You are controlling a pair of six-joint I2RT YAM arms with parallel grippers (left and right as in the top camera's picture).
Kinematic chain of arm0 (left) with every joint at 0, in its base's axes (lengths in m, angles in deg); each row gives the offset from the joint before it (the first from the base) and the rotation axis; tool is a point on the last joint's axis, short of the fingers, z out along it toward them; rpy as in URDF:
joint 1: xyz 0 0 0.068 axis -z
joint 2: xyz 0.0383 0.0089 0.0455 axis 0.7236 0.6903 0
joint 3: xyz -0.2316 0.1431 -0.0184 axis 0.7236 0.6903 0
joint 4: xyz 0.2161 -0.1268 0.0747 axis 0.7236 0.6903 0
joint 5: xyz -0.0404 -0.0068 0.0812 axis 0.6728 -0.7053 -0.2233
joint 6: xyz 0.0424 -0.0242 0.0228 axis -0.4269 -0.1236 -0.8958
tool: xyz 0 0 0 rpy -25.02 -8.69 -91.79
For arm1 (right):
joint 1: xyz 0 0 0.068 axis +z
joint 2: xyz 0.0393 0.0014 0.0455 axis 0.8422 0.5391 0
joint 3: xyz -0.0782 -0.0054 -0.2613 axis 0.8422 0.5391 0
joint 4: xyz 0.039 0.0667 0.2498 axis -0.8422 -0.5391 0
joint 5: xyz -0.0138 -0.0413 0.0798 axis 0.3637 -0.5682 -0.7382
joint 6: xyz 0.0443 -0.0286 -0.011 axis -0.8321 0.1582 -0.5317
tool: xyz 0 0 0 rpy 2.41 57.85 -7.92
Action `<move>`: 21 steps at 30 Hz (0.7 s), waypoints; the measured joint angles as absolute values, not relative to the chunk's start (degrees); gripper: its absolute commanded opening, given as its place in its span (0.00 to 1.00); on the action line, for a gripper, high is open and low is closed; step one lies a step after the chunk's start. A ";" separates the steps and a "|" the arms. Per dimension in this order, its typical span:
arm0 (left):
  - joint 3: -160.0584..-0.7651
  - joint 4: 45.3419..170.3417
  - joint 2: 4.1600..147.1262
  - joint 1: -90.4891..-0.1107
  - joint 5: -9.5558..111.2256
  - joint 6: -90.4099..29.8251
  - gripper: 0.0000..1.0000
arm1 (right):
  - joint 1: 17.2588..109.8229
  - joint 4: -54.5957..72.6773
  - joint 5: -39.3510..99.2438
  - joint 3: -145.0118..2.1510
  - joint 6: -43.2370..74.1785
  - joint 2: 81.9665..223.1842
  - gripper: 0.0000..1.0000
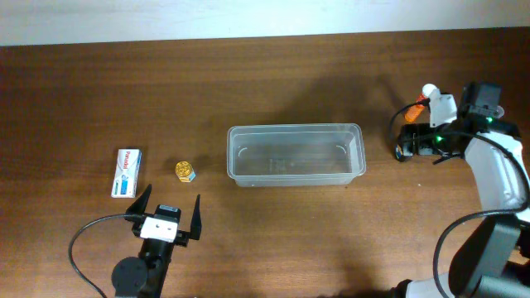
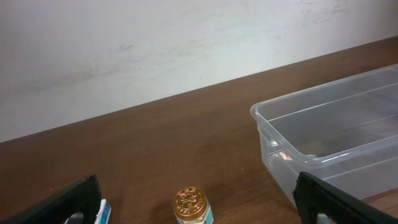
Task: Pack container
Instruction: 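Move right gripper over the dark white-capped bottle, then lower right gripper and close on the dark bottle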
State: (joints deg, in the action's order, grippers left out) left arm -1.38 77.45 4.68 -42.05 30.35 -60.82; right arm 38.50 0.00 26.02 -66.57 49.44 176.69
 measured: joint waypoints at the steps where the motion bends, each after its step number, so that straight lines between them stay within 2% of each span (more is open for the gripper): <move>1: -1.38 77.45 4.68 -42.05 30.35 -60.82 1.00 | 38.98 0.20 26.07 -66.57 49.55 177.13 0.96; 14: -1.38 77.45 4.68 -42.05 30.35 -60.79 0.99 | 42.26 3.00 30.72 -66.57 50.25 181.79 0.96; 21: -1.38 77.45 4.68 -42.05 30.35 -60.79 0.99 | 42.26 3.96 31.53 -66.57 50.42 181.83 0.91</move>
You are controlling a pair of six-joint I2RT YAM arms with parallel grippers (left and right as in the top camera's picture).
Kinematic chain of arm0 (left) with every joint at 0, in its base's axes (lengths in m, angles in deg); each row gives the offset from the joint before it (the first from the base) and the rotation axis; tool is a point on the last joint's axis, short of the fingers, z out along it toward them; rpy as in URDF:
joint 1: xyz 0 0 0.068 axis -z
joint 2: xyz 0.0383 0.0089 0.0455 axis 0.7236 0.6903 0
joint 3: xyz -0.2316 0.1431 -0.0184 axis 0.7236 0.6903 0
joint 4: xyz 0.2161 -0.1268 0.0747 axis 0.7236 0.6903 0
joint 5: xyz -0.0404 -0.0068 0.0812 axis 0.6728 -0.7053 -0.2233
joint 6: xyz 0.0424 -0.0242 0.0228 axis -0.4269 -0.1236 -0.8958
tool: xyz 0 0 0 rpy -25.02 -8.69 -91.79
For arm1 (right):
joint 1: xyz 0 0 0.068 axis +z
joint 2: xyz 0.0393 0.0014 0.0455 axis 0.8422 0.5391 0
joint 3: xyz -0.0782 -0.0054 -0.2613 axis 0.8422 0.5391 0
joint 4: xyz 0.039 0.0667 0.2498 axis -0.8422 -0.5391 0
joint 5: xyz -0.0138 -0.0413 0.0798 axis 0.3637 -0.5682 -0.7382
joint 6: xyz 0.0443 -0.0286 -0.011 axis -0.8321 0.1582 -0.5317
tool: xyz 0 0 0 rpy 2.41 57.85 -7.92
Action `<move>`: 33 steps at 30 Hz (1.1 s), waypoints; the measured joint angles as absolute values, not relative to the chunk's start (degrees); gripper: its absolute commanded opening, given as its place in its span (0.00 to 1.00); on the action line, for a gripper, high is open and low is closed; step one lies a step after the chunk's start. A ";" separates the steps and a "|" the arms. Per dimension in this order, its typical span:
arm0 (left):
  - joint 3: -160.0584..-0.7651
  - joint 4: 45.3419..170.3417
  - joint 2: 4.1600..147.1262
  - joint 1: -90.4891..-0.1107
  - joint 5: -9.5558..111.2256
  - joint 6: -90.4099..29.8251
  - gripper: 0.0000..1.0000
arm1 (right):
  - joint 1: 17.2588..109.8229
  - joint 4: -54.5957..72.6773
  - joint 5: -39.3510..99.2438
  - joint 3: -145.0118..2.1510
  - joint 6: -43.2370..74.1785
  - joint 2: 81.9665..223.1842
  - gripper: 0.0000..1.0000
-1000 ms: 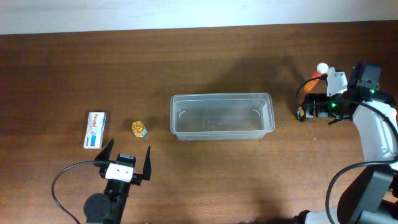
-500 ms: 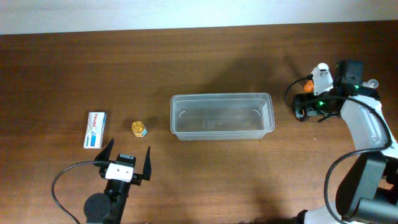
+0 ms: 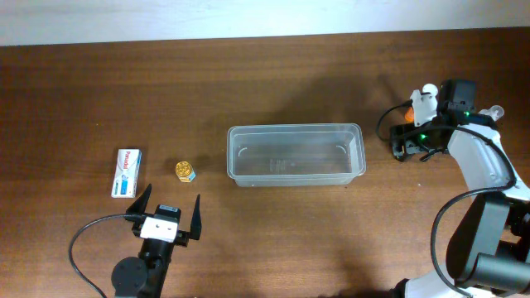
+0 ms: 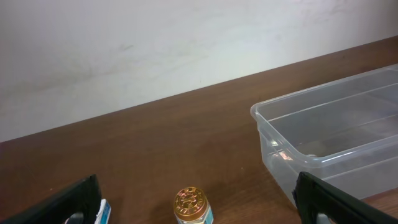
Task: Pack container
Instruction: 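Lower right gripper and close on the dark bottle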
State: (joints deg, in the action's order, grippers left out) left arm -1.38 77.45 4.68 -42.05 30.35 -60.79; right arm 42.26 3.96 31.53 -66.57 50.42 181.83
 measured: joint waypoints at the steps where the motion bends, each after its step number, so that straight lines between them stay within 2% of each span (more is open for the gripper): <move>1: -1.38 77.45 4.68 -42.05 30.35 -60.82 0.99 | 42.26 4.00 31.55 -66.57 50.40 181.85 0.91; 6: -1.38 77.45 4.68 -42.05 30.35 -60.79 0.99 | 42.26 4.29 31.75 -66.57 50.51 181.85 0.84; 17: -1.38 77.45 4.68 -42.05 30.35 -60.82 1.00 | 42.26 4.66 31.97 -66.57 51.05 184.83 0.82; 22: -1.38 77.45 4.68 -42.05 30.35 -60.79 0.99 | 42.26 5.14 31.97 -66.57 51.23 185.00 0.67; 28: -1.38 77.45 4.68 -42.05 30.35 -60.82 0.99 | 42.26 6.17 32.12 -66.57 51.62 185.00 0.64; 31: -1.38 77.45 4.68 -42.05 30.35 -60.79 0.99 | 42.26 6.36 32.14 -66.57 51.62 185.00 0.55; 33: -1.38 77.47 4.68 -42.05 30.35 -60.79 0.99 | 42.26 6.36 32.14 -66.57 51.71 185.00 0.55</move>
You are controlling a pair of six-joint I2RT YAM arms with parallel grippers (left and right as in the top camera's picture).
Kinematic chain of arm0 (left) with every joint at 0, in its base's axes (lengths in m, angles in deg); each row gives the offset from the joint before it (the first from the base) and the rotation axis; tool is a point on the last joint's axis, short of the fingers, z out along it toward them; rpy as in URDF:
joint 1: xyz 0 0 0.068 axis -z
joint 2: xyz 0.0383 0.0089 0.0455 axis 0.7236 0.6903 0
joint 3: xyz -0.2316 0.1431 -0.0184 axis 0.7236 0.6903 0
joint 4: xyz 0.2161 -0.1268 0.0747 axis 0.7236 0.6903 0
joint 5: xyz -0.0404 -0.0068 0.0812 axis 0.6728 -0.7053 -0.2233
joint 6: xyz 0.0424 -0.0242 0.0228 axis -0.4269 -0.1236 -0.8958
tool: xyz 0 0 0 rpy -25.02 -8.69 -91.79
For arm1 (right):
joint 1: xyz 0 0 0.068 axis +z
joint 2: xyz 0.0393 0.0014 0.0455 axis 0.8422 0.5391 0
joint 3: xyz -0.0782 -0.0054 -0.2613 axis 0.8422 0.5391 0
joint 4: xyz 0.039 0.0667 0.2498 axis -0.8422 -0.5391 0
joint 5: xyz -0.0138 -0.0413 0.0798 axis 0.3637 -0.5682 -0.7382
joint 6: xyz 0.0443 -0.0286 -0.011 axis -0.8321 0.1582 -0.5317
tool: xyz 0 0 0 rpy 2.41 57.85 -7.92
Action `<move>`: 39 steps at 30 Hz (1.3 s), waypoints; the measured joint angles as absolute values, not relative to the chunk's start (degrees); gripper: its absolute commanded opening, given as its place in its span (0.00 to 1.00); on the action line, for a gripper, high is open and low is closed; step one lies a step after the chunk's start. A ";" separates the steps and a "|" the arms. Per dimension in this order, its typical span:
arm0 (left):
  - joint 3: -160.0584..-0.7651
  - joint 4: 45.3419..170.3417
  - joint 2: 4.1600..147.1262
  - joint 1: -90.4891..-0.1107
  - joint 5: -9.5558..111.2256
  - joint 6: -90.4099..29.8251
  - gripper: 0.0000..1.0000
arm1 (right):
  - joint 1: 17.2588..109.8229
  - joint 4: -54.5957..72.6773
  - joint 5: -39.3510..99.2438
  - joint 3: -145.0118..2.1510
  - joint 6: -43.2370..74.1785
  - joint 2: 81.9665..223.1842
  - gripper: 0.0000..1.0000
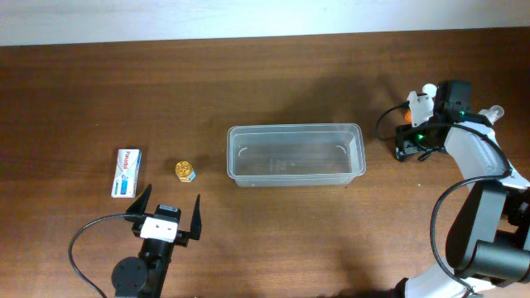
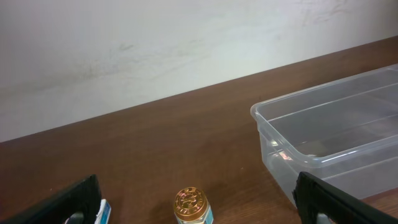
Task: Pack container
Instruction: 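Lower right gripper and close on the dark bottle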
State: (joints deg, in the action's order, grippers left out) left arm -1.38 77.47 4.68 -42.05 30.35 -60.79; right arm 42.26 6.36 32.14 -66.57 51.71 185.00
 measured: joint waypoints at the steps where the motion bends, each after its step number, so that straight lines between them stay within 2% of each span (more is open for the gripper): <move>1: -1.38 77.45 4.68 -42.05 30.35 -60.79 0.99 | 42.26 6.36 32.16 -66.57 51.80 185.00 0.55; 14: -1.38 77.47 4.68 -42.05 30.35 -60.82 0.99 | 42.26 6.80 32.14 -66.57 51.84 185.00 0.41; 20: -1.38 77.45 4.68 -42.05 30.35 -60.79 0.99 | 42.26 7.24 32.12 -66.57 51.86 185.00 0.40; 28: -1.38 77.45 4.68 -42.05 30.35 -60.79 0.99 | 42.26 7.13 31.38 -66.57 51.80 185.00 0.27; 39: -1.38 77.45 4.68 -42.05 30.35 -60.79 0.99 | 42.26 5.45 31.05 -66.96 50.59 184.91 0.27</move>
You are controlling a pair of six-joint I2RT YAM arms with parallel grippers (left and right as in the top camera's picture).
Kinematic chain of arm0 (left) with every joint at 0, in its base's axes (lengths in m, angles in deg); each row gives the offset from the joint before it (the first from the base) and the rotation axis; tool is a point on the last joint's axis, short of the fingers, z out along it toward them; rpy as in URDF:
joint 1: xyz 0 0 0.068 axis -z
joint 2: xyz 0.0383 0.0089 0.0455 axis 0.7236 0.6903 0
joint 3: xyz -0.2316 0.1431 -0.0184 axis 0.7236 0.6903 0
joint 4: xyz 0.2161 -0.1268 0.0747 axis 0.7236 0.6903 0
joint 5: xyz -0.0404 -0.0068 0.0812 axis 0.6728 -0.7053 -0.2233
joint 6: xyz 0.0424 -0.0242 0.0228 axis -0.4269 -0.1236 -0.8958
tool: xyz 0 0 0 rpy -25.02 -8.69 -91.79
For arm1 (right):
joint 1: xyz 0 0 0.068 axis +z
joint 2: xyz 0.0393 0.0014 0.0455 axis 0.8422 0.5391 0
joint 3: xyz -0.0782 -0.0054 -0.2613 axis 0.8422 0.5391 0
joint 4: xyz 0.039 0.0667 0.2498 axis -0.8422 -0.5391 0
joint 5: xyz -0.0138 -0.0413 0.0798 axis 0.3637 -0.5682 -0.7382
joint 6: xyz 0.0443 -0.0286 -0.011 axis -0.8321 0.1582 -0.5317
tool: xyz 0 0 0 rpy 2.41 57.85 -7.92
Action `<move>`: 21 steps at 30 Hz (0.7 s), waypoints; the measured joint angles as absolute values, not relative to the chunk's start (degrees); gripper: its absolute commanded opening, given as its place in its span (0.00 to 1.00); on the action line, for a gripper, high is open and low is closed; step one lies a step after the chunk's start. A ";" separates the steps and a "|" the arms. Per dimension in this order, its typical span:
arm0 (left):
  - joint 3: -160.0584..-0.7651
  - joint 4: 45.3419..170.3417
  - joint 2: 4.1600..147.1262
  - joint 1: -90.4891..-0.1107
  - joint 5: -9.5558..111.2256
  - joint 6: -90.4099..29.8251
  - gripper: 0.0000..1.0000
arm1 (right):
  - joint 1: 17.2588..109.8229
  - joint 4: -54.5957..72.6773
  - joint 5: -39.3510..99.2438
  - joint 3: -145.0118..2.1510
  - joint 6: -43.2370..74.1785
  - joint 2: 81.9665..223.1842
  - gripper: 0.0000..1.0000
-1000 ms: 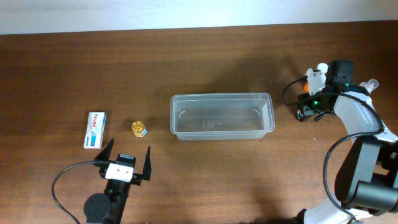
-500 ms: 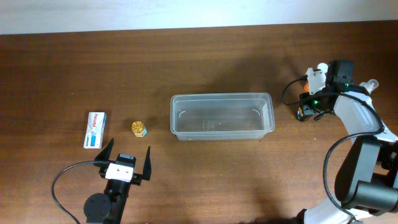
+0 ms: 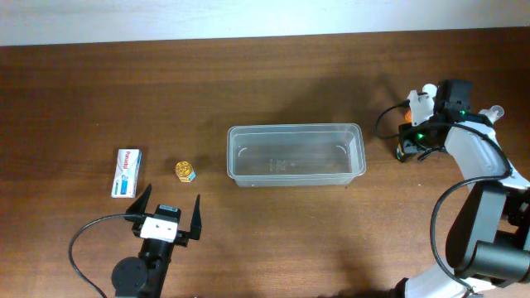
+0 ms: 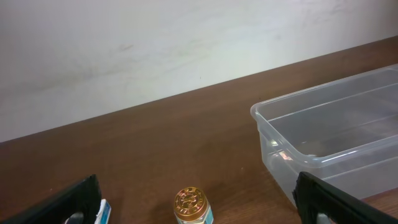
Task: Pack container
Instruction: 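Lower right gripper and close on the dark bottle, then carry the bottle into the container's right end and release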
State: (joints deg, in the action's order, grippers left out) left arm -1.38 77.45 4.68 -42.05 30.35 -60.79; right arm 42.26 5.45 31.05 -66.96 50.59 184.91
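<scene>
A clear plastic container lies empty at the table's middle; its near left corner shows in the left wrist view. Left of it stand a small gold-capped jar and a white and blue box. My left gripper is open near the front edge, the jar just ahead between its fingers' lines and untouched. My right gripper sits right of the container, by a small orange thing. Its jaws are too small to read.
A white wall runs behind the table's far edge. Black cables loop by the left arm's base and round the right arm. Bare brown tabletop surrounds the container.
At the oldest moment my right wrist stood further right of the container. By 2.4 s ago it had shifted a little left and has kept about that place. My left gripper stayed open and still. The jar, box and container kept their places.
</scene>
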 measured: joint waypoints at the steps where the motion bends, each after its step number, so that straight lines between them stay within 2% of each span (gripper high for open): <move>1: -1.38 77.45 4.68 -42.05 30.35 -60.82 0.99 | 42.26 4.53 31.05 -67.16 50.51 184.85 0.27; 6: -1.38 77.45 4.68 -42.05 30.35 -60.79 0.99 | 42.26 -6.25 30.53 -72.49 48.87 184.72 0.27; 14: -1.38 77.45 4.68 -42.05 30.35 -60.79 0.99 | 43.09 -24.89 22.68 -90.89 47.60 184.06 0.28; 21: -1.38 77.45 4.68 -42.05 30.35 -60.79 0.99 | 50.15 -32.48 16.45 -101.21 45.09 182.77 0.28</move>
State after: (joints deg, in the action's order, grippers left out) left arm -1.38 77.45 4.68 -42.05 30.35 -60.79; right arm 50.15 -32.48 16.45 -101.21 45.09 182.77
